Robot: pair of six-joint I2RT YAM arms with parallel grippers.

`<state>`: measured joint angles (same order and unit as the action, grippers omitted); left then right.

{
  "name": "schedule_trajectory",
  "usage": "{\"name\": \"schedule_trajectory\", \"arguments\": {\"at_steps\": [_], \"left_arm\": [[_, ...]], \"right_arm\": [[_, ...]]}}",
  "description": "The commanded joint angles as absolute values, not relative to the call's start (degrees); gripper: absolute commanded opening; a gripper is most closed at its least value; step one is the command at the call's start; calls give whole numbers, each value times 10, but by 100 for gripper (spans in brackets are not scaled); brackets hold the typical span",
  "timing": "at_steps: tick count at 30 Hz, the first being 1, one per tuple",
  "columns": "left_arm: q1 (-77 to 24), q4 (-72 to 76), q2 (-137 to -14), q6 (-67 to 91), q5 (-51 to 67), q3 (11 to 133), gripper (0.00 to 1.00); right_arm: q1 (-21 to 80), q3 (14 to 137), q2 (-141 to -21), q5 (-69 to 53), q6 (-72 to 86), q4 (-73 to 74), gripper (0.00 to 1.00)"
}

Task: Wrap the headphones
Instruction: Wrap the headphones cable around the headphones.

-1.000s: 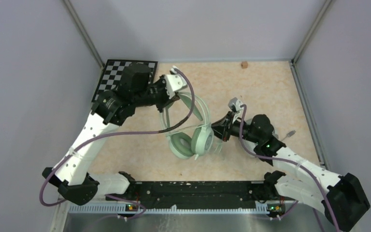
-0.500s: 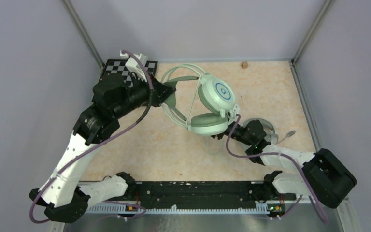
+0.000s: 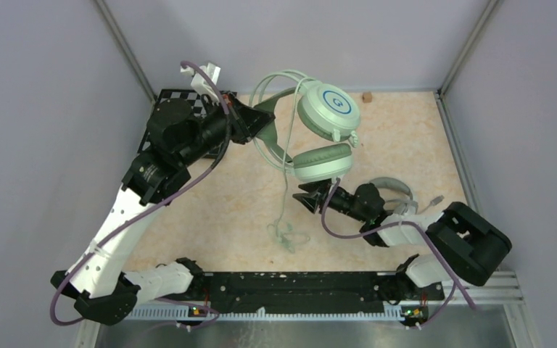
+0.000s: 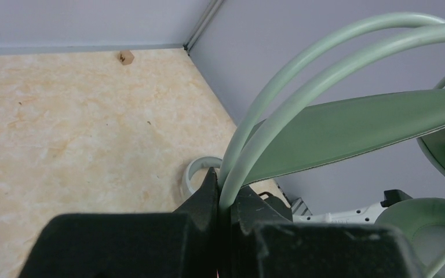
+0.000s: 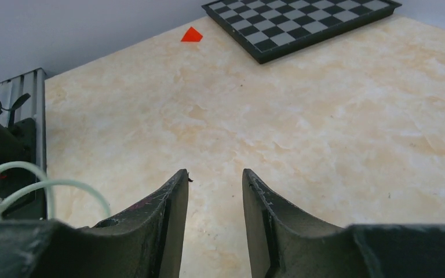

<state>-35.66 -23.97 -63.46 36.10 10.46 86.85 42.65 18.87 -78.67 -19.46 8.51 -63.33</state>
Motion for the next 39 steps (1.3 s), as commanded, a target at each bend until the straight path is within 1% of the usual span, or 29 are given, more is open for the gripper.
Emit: {"name": "schedule_trajectory", "arguments": {"at_steps": [1, 3, 6, 12, 14, 17, 22, 27, 31, 36, 39], "left_arm": [[-356, -159, -636, 389, 83, 927, 0], [-356, -168, -642, 375, 71, 939, 0], [-356, -169, -643, 369, 57, 940, 0], [-356, -162, -648, 361, 55, 940, 0], [-356, -154, -651, 357, 55, 941, 0], [-356, -146, -658, 354, 54, 943, 0], [-356, -135, -671, 351, 57, 943, 0], [-356, -138, -675, 333, 33, 948, 0], [-356, -138, -673, 326, 20, 953, 0], [-357, -136, -676, 322, 10, 969, 0], [-356, -134, -680, 320, 8, 976, 0]], "right_arm": [[434, 192, -808, -208, 101, -693, 39], [434, 188, -790, -198, 118, -683, 40], [435, 182, -724, -200, 114, -621, 43], [435, 162, -558, -223, 60, -507, 48], [437, 166, -513, -239, 33, -456, 53], [449, 178, -475, -228, 25, -396, 55], [470, 195, -457, -154, 104, -326, 47], [525, 219, -449, -86, 145, -246, 46], [556, 195, -446, -66, 125, -272, 48], [558, 141, -454, -15, 107, -330, 52], [558, 116, -462, -7, 109, -364, 53]]}}
